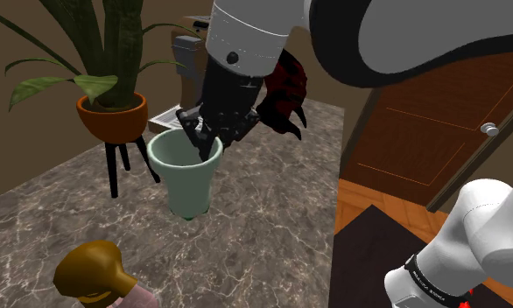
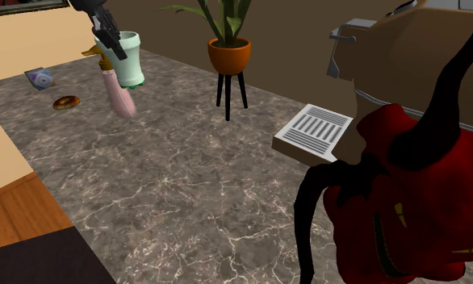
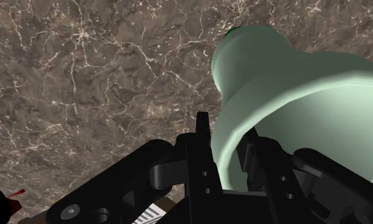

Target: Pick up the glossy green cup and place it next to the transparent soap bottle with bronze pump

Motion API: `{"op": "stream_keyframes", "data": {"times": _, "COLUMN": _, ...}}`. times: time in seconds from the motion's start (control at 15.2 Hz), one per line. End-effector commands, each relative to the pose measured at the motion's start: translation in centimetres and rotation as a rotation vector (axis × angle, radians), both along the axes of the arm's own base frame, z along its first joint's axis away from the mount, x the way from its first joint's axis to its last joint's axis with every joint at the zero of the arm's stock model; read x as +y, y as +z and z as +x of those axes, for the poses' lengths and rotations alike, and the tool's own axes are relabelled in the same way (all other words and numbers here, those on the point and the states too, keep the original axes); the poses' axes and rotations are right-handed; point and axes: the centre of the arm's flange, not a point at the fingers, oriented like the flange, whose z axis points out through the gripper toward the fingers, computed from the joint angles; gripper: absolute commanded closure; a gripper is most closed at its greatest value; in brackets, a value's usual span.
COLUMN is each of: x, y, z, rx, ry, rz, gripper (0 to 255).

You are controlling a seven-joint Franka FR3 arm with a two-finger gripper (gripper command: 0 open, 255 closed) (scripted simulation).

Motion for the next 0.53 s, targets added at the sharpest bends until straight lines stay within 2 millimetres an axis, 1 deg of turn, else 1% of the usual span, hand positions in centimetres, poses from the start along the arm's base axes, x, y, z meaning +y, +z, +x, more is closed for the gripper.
{"op": "stream_keyframes", "data": {"times": 0.0, "x": 0.1, "y": -1.0, "z": 0.0, "rx": -0.001, "ry": 0.000, "rz": 0.001, "gripper": 255}}
{"op": "stream_keyframes", "data": {"times": 0.46, "x": 0.1, "y": -4.7, "z": 0.0, "rx": -0.001, "ry": 0.000, "rz": 0.001, "gripper": 255}}
